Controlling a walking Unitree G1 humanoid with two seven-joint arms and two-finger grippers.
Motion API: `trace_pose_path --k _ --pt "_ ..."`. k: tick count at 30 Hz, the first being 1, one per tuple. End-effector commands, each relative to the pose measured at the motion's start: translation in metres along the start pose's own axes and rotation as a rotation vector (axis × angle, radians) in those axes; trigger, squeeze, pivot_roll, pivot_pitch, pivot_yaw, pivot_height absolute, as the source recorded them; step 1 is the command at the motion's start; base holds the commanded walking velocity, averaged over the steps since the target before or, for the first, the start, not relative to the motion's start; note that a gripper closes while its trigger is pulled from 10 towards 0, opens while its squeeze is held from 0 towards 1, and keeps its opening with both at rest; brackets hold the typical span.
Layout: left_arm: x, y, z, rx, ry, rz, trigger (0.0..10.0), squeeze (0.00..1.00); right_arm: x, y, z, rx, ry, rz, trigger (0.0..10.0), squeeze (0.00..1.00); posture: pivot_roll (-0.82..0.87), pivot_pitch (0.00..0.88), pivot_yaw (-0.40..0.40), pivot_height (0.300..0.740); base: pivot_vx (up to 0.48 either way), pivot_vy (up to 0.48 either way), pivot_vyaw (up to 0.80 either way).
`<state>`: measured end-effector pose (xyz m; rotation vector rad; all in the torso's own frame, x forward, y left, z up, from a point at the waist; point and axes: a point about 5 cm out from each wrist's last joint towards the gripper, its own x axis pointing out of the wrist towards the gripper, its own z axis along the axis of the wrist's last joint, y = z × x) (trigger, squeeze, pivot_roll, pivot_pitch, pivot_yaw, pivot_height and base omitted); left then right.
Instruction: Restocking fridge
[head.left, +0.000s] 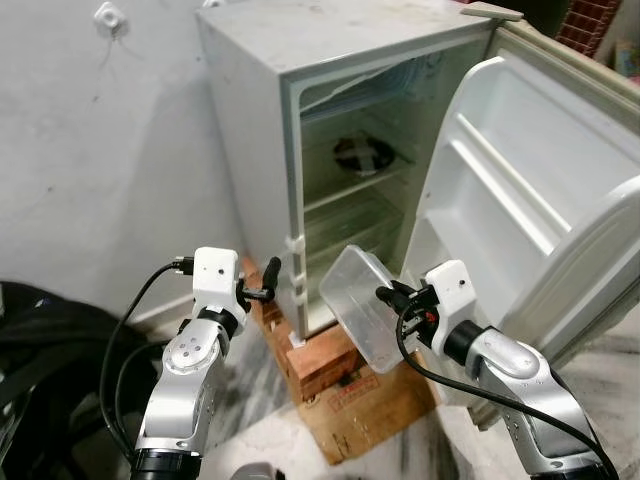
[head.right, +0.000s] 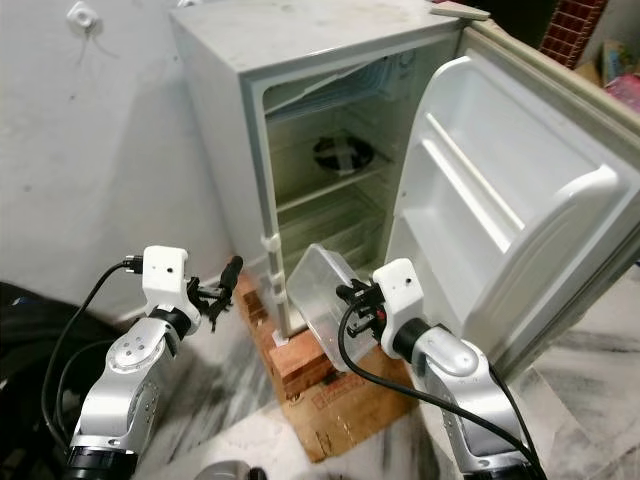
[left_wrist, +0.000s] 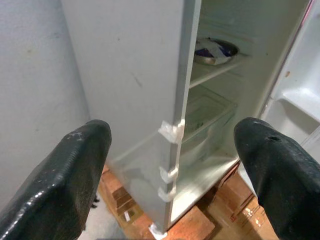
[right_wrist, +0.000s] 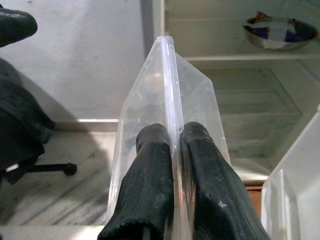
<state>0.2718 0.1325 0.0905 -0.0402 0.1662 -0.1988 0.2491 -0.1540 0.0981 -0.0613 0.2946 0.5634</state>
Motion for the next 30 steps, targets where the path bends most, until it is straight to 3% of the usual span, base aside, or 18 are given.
trace_pose_path --k 1,9,15,17,23,24,25,27,30 --pt "0.000 0.003 0.001 0.003 0.001 0.010 10.0 0.00 0.002 -0.001 0.004 -0.008 -0.018 0.002 10.0 0.00 0.00 0.000 0.024 0.740 0.409 0.000 0.00" --pt "0.001 0.002 0.001 -0.006 0.003 0.021 10.0 0.00 0.001 -0.001 0.003 -0.009 -0.023 0.019 10.0 0.00 0.00 0.000 0.025 0.740 0.086 0.000 0.00" --pt "0.002 0.002 0.001 -0.010 0.003 0.026 10.0 0.00 0.001 -0.014 0.003 -0.002 -0.020 -0.032 10.0 0.00 0.00 0.000 0.022 0.740 0.000 0.000 0.00" --pt "0.002 0.001 0.001 -0.012 0.003 0.030 10.0 0.00 0.003 -0.027 0.004 0.009 -0.021 -0.069 10.0 0.00 0.00 0.000 0.021 0.740 0.000 0.000 0.00" --pt "0.002 0.002 0.001 -0.011 0.006 0.029 10.0 0.00 0.006 -0.045 0.004 0.049 -0.022 -0.137 10.0 0.00 0.01 0.000 0.019 0.740 0.000 0.000 0.00" --pt "0.002 0.002 0.001 -0.009 0.011 0.032 10.0 0.00 0.007 -0.058 0.004 0.071 -0.029 -0.208 10.0 0.00 0.01 0.000 0.019 0.740 0.000 0.000 0.00" --pt "0.002 0.002 0.001 -0.009 0.011 0.032 10.0 0.00 0.007 -0.058 0.004 0.071 -0.029 -0.208 10.0 0.00 0.01 0.000 0.019 0.740 0.000 0.000 0.00" --pt "0.002 0.003 0.000 -0.008 0.016 0.036 10.0 0.00 0.005 -0.076 0.005 0.094 -0.036 -0.317 10.0 0.00 0.02 0.000 0.019 0.740 0.000 0.000 0.00" --pt "0.002 0.004 -0.001 -0.008 0.025 0.040 10.0 0.00 0.004 -0.089 0.009 0.122 -0.054 -0.372 10.0 0.00 0.02 0.000 0.021 0.740 0.000 0.000 0.00"
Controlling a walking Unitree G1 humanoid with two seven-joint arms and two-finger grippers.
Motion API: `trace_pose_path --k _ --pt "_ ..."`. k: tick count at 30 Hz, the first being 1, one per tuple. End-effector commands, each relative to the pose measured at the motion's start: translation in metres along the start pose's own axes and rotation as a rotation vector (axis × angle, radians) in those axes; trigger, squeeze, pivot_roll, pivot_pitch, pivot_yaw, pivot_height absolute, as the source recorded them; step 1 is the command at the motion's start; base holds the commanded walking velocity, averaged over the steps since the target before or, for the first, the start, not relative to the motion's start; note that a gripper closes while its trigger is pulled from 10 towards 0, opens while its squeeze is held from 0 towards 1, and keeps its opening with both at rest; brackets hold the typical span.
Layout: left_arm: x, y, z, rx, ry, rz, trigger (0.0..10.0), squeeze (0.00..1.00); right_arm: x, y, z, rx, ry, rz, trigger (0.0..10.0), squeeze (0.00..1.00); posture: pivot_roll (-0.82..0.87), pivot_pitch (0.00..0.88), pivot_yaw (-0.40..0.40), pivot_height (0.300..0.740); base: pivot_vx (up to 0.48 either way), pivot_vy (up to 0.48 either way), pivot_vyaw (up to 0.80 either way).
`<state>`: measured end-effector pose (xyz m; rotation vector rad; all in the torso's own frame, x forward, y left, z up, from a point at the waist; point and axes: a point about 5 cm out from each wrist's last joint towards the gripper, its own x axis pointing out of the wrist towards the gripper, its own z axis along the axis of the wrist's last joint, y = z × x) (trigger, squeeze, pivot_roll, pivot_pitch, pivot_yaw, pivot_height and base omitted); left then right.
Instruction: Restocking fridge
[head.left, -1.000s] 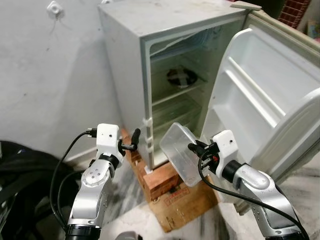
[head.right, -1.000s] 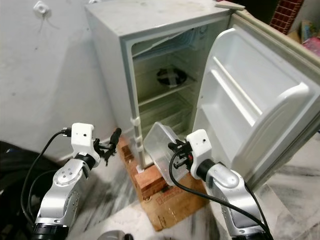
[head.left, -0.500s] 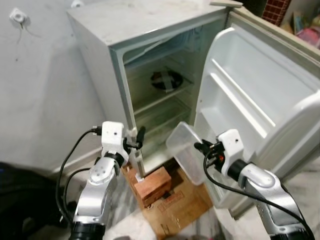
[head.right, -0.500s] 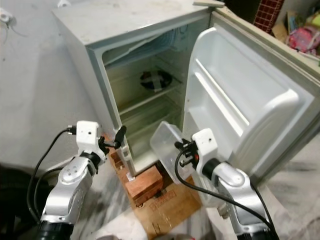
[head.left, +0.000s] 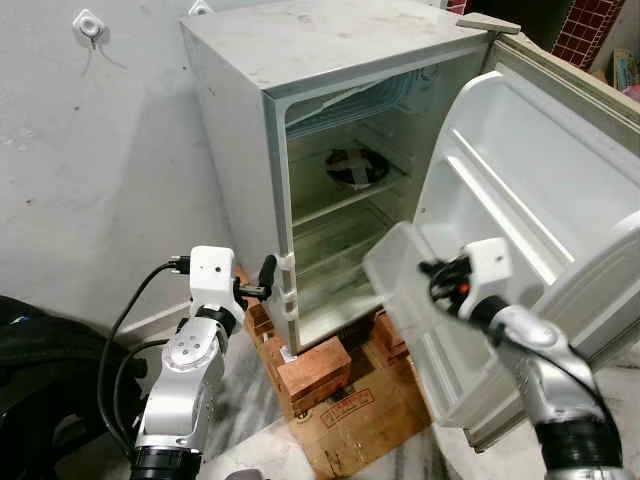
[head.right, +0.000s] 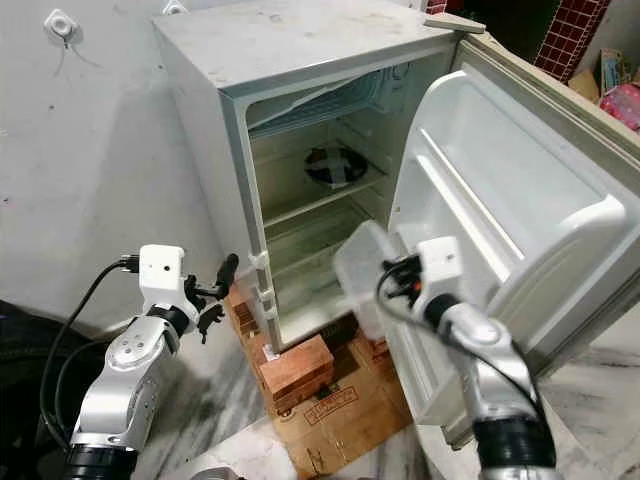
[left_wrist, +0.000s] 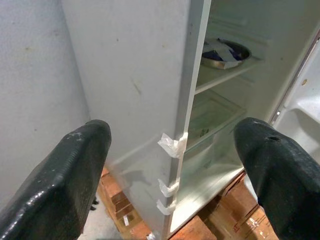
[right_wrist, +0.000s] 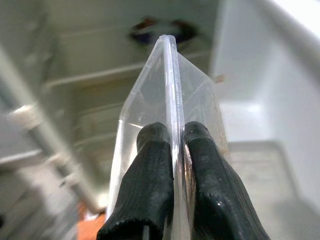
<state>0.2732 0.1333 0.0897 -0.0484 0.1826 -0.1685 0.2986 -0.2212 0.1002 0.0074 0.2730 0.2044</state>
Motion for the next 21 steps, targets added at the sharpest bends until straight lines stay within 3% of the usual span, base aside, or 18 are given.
trace_pose_path --k 1,14,15,21 --pt "0.000 0.003 0.000 0.006 0.014 0.011 10.0 0.00 0.002 -0.008 0.005 0.014 -0.021 -0.039 10.0 0.00 0.02 0.000 0.022 0.740 0.000 0.000 0.00" --pt "0.001 0.005 0.000 0.026 0.029 0.011 10.0 0.00 0.000 -0.056 0.017 0.022 -0.091 -0.287 10.0 0.00 0.03 0.000 0.032 0.740 0.000 0.000 0.00" --pt "0.001 0.005 0.000 0.029 0.029 0.011 10.0 0.00 -0.003 -0.064 0.021 -0.004 -0.113 -0.340 10.0 0.00 0.03 0.000 0.033 0.740 0.000 0.000 0.00" --pt "0.002 0.007 0.001 0.039 0.027 0.023 10.0 0.00 -0.009 -0.077 0.039 -0.070 -0.208 -0.481 10.0 0.00 0.03 0.000 0.037 0.740 0.000 0.000 0.00"
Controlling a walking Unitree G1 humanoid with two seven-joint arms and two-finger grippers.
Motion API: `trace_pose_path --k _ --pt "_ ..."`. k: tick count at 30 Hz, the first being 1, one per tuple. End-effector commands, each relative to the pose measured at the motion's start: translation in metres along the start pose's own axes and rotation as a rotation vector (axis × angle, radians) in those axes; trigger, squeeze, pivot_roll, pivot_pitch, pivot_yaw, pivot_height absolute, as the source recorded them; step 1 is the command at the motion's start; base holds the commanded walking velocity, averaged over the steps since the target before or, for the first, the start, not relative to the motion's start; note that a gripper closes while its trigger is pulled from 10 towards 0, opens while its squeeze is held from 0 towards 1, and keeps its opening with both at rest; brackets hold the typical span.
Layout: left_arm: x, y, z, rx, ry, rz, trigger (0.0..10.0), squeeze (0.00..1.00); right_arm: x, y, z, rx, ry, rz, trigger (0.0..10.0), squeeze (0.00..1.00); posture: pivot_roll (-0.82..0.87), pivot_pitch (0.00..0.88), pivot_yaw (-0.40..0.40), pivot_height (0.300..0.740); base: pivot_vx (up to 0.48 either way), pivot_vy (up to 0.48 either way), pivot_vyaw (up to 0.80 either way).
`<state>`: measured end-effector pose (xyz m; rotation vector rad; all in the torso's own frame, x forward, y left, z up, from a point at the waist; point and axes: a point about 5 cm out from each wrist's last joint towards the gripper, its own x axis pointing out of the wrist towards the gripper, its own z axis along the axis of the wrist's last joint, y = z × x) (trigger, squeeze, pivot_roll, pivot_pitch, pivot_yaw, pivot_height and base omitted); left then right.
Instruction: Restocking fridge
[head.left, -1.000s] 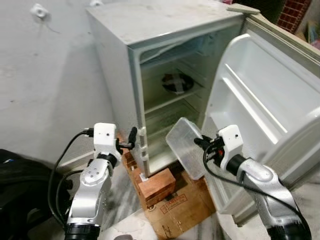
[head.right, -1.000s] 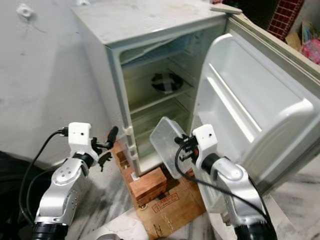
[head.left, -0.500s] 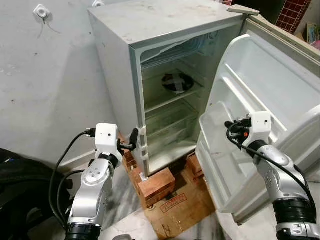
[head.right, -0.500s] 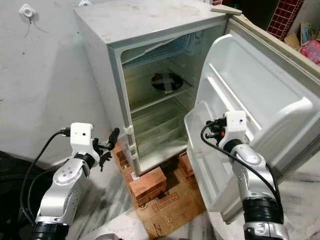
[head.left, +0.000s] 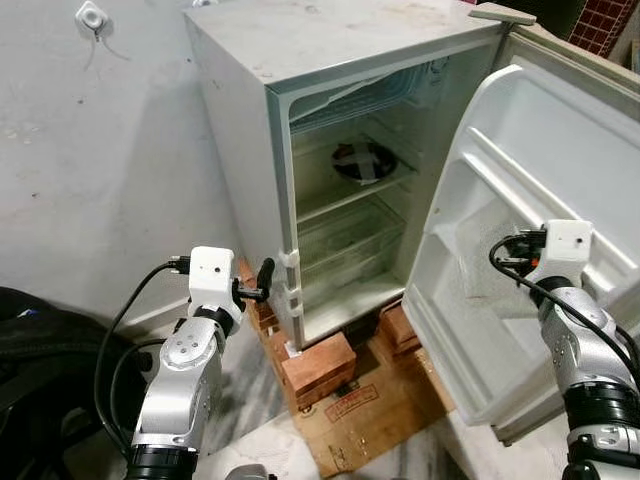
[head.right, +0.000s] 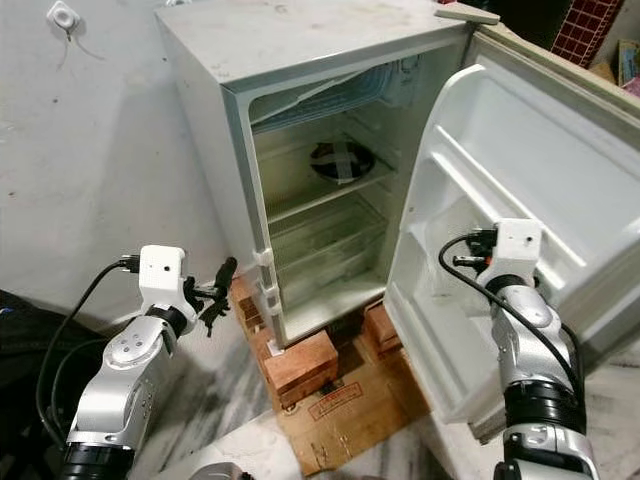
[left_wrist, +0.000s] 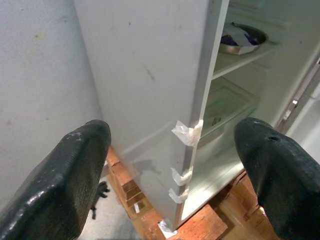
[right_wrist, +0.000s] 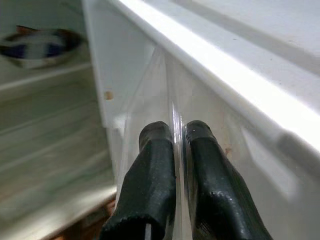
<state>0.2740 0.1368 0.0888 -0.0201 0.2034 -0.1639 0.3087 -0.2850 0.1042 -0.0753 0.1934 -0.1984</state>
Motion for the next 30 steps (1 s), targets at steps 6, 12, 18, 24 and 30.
trace_pose_path --k 6,12,18,24,30 --pt "0.003 0.003 0.004 0.033 -0.008 0.013 10.0 0.00 0.002 0.024 0.027 0.036 -0.138 0.080 10.0 0.00 0.04 0.000 0.038 0.740 0.000 0.000 0.00" --pt "0.001 0.002 0.006 0.042 -0.029 0.008 10.0 0.00 -0.010 0.057 0.015 0.058 -0.108 0.230 10.0 0.00 0.04 0.000 0.035 0.740 0.000 -0.163 0.00" --pt "0.000 0.002 0.005 0.039 -0.026 0.014 10.0 0.00 -0.026 0.081 0.003 0.070 -0.077 0.369 10.0 0.00 0.03 0.000 0.033 0.740 0.000 -0.447 0.00" --pt "0.001 0.000 0.004 0.037 -0.025 0.011 10.0 0.00 -0.033 0.087 -0.001 0.074 -0.059 0.396 10.0 0.00 0.03 0.000 0.031 0.740 0.000 -0.472 0.00" --pt "0.001 0.000 0.003 0.032 -0.019 0.014 10.0 0.00 -0.038 0.091 -0.001 0.067 -0.046 0.432 10.0 0.00 0.03 0.000 0.028 0.740 0.000 -0.472 0.00"
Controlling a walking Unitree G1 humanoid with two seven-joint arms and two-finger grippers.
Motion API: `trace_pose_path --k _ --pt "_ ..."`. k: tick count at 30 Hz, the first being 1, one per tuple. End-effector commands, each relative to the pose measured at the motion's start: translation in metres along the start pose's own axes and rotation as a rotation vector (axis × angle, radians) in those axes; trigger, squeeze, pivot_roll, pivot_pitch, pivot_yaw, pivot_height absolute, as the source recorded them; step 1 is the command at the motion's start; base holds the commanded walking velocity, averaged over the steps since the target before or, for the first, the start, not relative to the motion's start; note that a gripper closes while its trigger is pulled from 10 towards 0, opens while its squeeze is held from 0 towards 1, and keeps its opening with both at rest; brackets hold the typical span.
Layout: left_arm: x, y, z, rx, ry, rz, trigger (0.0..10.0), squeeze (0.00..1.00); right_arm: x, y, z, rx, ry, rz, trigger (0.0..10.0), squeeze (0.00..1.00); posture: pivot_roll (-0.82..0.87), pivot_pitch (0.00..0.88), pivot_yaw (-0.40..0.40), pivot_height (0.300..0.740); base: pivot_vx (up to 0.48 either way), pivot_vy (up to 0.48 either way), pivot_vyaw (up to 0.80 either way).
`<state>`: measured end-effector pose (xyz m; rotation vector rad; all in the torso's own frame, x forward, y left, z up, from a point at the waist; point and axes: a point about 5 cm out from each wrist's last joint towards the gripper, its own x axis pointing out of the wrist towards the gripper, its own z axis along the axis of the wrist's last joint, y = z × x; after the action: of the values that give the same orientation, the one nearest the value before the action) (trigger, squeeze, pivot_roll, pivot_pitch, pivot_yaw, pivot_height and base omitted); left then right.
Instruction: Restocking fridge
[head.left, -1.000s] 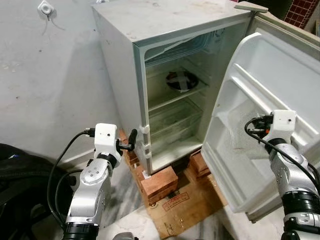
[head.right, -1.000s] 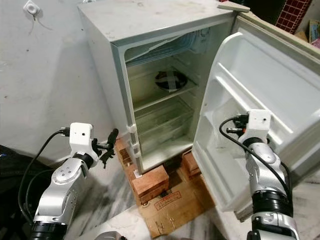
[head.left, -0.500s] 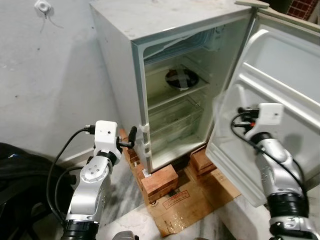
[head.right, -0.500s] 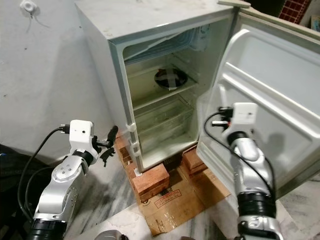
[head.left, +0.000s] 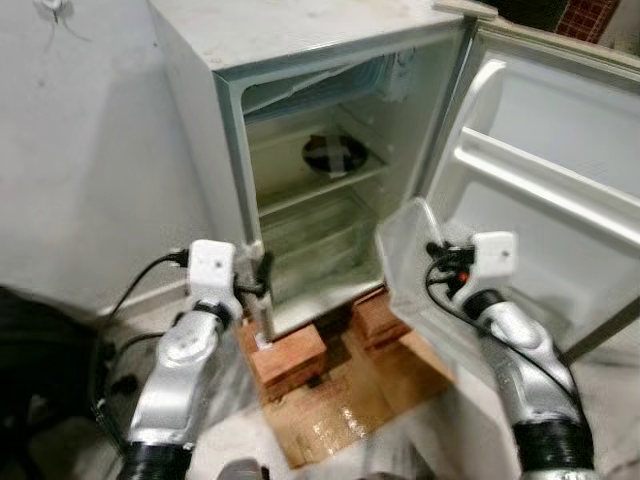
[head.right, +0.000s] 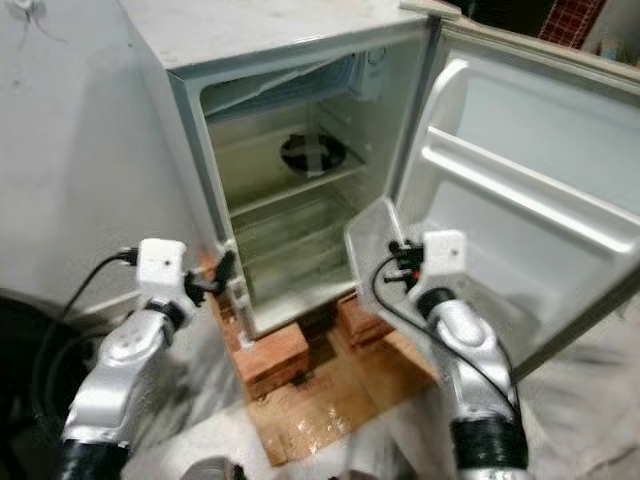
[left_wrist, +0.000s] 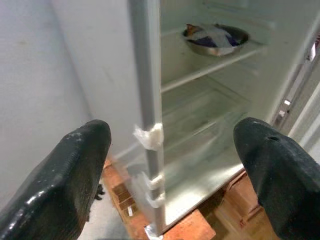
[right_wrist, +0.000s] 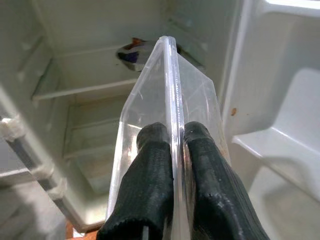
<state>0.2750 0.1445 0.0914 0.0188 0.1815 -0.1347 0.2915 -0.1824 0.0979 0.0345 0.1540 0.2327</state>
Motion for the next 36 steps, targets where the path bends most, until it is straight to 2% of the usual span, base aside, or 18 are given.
trace_pose_path --k 1,9,13,17,24,26,27,32,36 --pt "0.002 -0.008 0.001 -0.006 0.000 -0.018 10.0 0.00 -0.004 -0.004 0.003 -0.003 0.002 0.000 10.0 0.00 0.03 0.000 0.028 0.740 0.000 -0.472 0.00" --pt "0.001 -0.006 -0.001 -0.008 0.010 0.010 10.0 0.00 -0.007 0.011 0.002 -0.003 0.009 0.098 10.0 0.00 0.03 0.000 0.024 0.740 0.000 -0.413 0.00" --pt "-0.001 0.004 -0.002 -0.043 0.003 0.083 10.0 0.00 -0.007 0.018 0.001 -0.020 0.004 0.127 10.0 0.00 0.02 0.000 0.024 0.740 0.000 0.000 0.00" --pt "-0.006 0.014 -0.001 -0.069 -0.009 0.175 10.0 0.00 -0.007 0.024 0.002 0.001 -0.014 0.150 10.0 0.00 0.02 0.000 0.027 0.740 0.000 0.000 0.34" --pt "-0.004 0.021 0.002 -0.033 0.003 0.298 10.0 0.00 -0.006 0.032 0.006 0.005 -0.030 0.195 10.0 0.00 0.03 0.000 0.025 0.740 0.000 0.000 0.80" --pt "-0.004 0.020 0.002 -0.052 -0.001 0.279 10.0 0.00 -0.005 0.033 0.007 0.002 -0.033 0.199 10.0 0.00 0.03 0.000 0.026 0.740 0.000 0.000 0.80" --pt "-0.004 0.018 0.003 -0.103 -0.011 0.246 10.0 0.00 -0.005 0.032 0.008 -0.001 -0.037 0.201 10.0 0.00 0.03 0.000 0.027 0.740 0.000 0.000 0.80" --pt "-0.005 0.019 0.001 -0.099 -0.001 0.243 10.0 0.00 -0.002 0.031 0.011 -0.004 -0.044 0.200 10.0 0.00 0.03 0.000 0.028 0.740 0.000 0.000 0.80" --pt "-0.008 0.020 0.004 -0.059 -0.024 0.234 10.0 0.00 -0.002 0.033 0.010 -0.002 -0.044 0.202 10.0 0.00 0.03 0.000 0.027 0.740 0.000 0.000 0.80"
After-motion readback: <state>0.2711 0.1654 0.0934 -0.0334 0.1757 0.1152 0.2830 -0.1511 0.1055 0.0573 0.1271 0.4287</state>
